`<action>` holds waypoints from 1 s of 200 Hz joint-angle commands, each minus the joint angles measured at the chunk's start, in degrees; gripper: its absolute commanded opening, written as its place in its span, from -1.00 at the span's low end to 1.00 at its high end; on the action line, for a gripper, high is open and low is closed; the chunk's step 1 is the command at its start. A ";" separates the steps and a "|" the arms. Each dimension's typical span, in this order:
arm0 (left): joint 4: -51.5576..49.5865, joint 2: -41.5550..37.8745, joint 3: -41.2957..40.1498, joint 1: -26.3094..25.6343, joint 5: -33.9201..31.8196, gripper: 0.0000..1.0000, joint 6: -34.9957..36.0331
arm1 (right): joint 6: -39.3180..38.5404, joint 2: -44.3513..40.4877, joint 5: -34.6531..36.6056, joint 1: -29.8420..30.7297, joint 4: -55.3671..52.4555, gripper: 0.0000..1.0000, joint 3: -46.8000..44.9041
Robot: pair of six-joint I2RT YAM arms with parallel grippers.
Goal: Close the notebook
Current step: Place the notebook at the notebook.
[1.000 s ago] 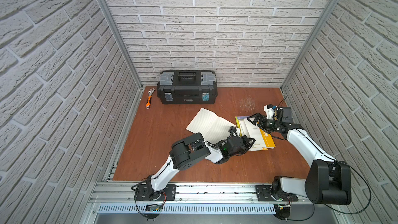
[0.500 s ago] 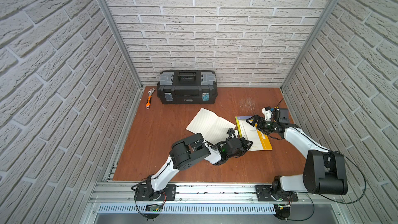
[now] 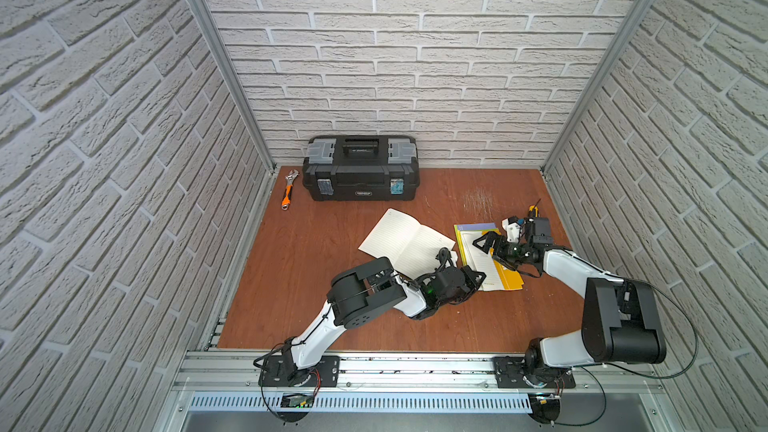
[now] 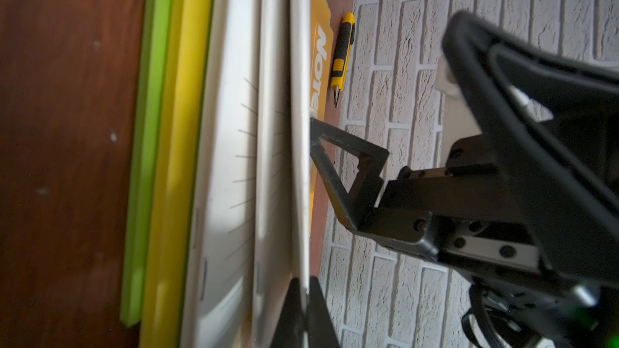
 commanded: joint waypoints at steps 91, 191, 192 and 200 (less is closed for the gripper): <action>-8.70 -5.50 0.38 0.40 1.73 0.62 6.92 | 0.28 3.62 0.00 -0.29 3.86 1.00 -1.62; -43.06 -21.35 -0.08 -1.60 -4.21 0.96 24.95 | -0.03 2.29 0.46 -0.32 2.74 1.00 -1.43; -43.04 -21.54 -0.28 -1.61 -4.35 0.97 25.11 | -0.04 2.19 0.46 -0.28 2.78 1.00 -1.43; -41.58 -23.57 -2.91 -1.65 -5.48 0.97 26.01 | -0.11 1.72 0.52 -0.29 2.53 1.00 -1.44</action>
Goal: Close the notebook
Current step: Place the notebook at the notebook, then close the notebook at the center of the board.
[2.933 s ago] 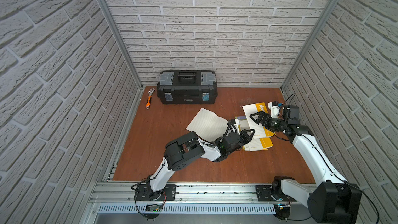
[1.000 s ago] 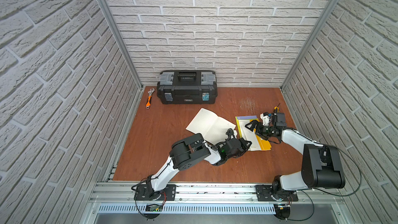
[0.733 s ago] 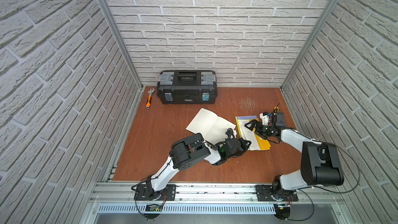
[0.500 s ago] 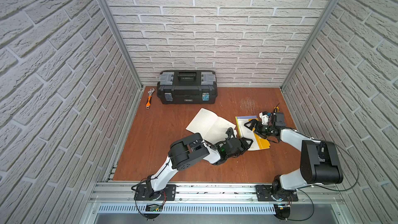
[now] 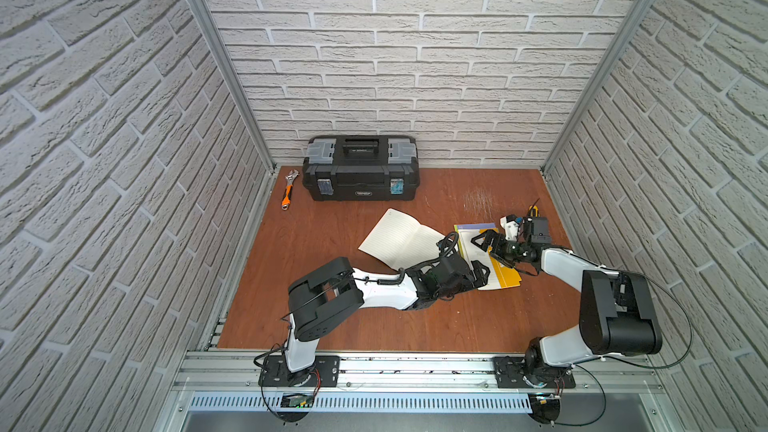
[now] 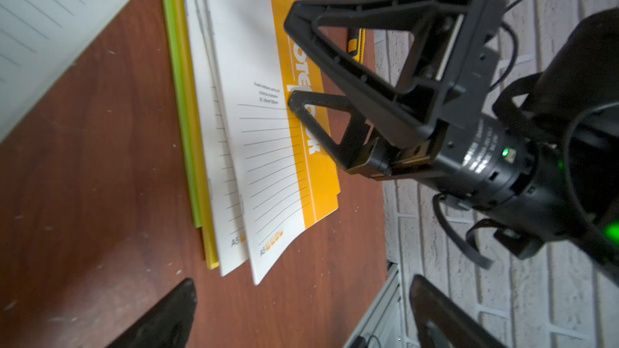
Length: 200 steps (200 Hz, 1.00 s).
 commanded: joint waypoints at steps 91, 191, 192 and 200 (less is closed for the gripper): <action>-9.09 -34.88 -29.85 6.51 -15.10 0.96 9.19 | -2.53 -9.99 4.72 0.75 -11.03 1.00 3.75; -13.93 -51.34 -36.65 17.76 -7.74 0.76 15.94 | 6.14 -11.13 7.29 18.52 -7.17 1.00 7.50; -13.61 -51.41 -36.93 18.03 -7.56 0.75 15.68 | 6.26 -11.04 7.37 18.64 -7.09 1.00 7.51; -10.37 -51.81 -39.50 19.71 -5.89 0.68 13.10 | 7.09 -10.30 8.07 20.42 -6.04 1.00 7.46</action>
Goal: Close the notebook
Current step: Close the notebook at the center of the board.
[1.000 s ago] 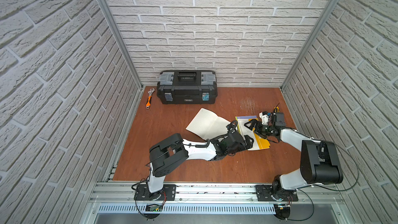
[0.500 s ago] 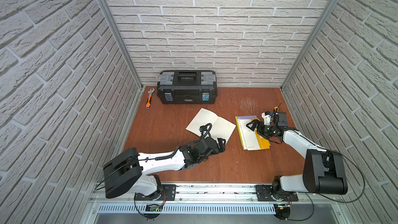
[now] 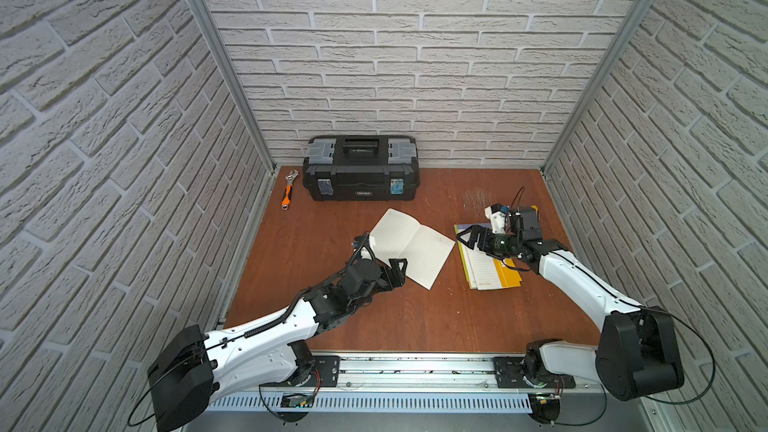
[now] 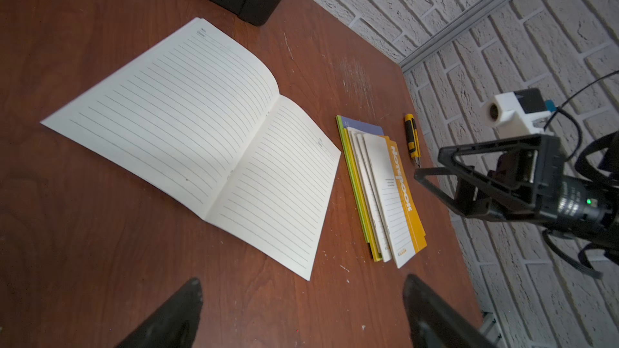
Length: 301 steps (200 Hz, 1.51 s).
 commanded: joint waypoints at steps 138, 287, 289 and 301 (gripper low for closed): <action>33.34 15.15 -13.62 13.30 14.23 0.49 -17.28 | 7.59 17.12 8.17 16.57 16.93 1.00 2.26; 55.49 37.14 -14.28 15.34 8.11 0.10 -22.66 | 6.80 23.65 9.51 17.61 19.17 1.00 3.75; 55.70 37.45 -14.20 15.30 8.11 0.09 -22.65 | 6.76 23.67 9.47 17.59 19.18 1.00 3.75; 57.44 39.66 -13.89 15.31 7.87 0.06 -23.32 | 6.85 23.91 9.29 17.63 19.42 1.00 3.64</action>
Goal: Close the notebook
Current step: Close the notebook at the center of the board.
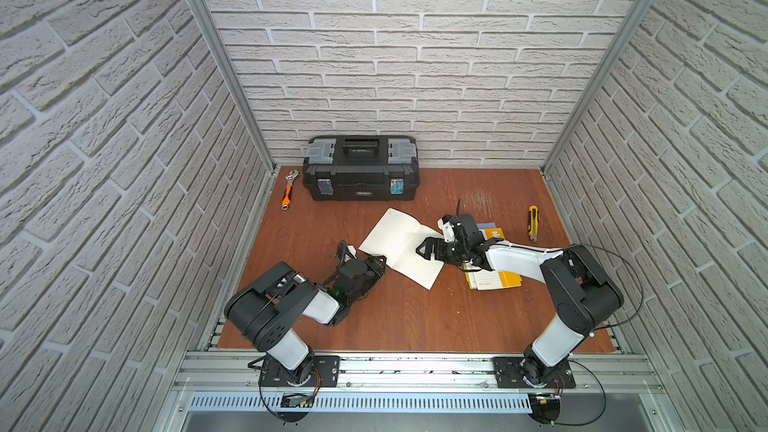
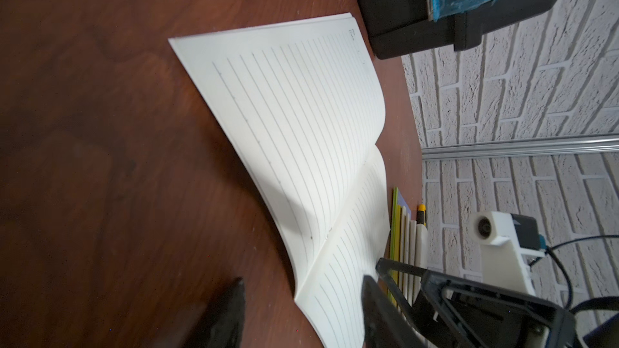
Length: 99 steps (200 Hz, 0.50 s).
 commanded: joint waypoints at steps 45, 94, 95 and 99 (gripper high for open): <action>18.02 15.00 -0.07 1.30 -2.01 0.01 -5.64 | -0.47 0.94 -0.06 0.44 2.35 1.00 0.01; 23.94 22.59 2.52 0.83 -1.64 -0.18 -3.41 | -1.01 0.64 0.07 0.48 1.26 1.00 0.16; 23.96 22.51 2.52 0.85 -1.68 -0.18 -3.29 | -1.05 0.64 0.09 0.48 1.32 1.00 0.19; 23.96 22.29 2.52 0.76 -1.82 -0.20 -2.72 | -1.02 0.68 0.12 0.48 1.38 1.00 0.14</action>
